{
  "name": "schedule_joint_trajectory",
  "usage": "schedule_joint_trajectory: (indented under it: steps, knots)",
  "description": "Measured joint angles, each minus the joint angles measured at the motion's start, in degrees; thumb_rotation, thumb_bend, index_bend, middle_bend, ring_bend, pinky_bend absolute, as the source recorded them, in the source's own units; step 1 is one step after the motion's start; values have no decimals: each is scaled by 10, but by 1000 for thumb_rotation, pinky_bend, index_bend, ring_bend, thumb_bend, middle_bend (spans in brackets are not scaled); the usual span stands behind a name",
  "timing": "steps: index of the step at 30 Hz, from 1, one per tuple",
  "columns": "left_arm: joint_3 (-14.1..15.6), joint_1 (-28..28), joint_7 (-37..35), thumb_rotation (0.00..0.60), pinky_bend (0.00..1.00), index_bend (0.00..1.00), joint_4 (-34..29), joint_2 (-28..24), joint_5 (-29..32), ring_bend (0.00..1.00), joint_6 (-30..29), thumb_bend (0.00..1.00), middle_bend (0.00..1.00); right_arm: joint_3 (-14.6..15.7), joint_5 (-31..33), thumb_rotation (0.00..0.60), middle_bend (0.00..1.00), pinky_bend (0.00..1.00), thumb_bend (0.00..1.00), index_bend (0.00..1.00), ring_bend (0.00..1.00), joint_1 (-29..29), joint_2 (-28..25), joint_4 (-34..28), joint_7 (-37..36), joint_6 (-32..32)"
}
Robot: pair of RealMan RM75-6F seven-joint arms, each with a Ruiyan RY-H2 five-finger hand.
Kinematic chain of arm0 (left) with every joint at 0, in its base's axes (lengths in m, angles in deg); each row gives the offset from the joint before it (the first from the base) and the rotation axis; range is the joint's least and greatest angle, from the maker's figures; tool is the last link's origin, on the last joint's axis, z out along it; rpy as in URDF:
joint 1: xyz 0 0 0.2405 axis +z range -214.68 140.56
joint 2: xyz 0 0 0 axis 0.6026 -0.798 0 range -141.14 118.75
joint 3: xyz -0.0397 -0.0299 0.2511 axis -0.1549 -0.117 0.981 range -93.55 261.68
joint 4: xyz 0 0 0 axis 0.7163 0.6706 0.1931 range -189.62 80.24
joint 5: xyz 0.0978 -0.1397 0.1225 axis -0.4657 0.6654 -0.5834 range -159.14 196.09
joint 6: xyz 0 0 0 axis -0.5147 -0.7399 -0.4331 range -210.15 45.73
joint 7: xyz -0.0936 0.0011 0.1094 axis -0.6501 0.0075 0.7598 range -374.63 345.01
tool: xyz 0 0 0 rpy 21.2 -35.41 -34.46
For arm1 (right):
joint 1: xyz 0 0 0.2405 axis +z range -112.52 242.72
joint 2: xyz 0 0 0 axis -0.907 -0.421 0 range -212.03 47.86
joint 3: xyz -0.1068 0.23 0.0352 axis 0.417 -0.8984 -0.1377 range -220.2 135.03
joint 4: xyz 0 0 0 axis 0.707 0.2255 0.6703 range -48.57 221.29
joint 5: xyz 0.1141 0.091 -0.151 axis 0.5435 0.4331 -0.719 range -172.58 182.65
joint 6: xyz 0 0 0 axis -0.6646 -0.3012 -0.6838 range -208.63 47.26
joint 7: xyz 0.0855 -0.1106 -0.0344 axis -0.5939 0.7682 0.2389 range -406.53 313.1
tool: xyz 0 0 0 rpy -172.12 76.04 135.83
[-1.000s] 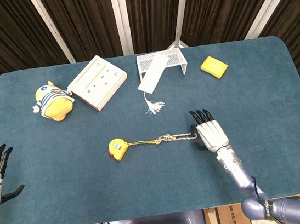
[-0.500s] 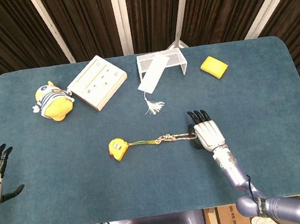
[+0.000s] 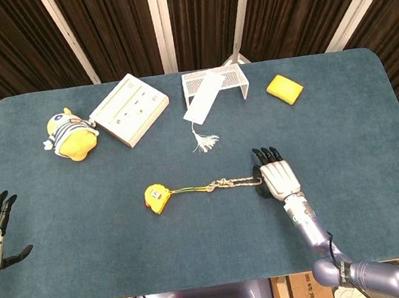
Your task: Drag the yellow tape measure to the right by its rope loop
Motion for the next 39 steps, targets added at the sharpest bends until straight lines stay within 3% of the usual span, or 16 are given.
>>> schedule_joint_trajectory:
  steps: [29, 39]
  knots:
    - [-1, -1, -2, 600, 0, 0, -1, 0, 7, 0, 5, 0, 0, 3, 11, 600, 126, 0, 429, 619, 0, 0, 10, 10, -1, 1]
    - [0, -1, -3, 600, 0, 0, -4, -1, 8, 0, 5, 0, 0, -5, 22, 600, 126, 0, 430, 622, 0, -8, -5, -39, -17, -4]
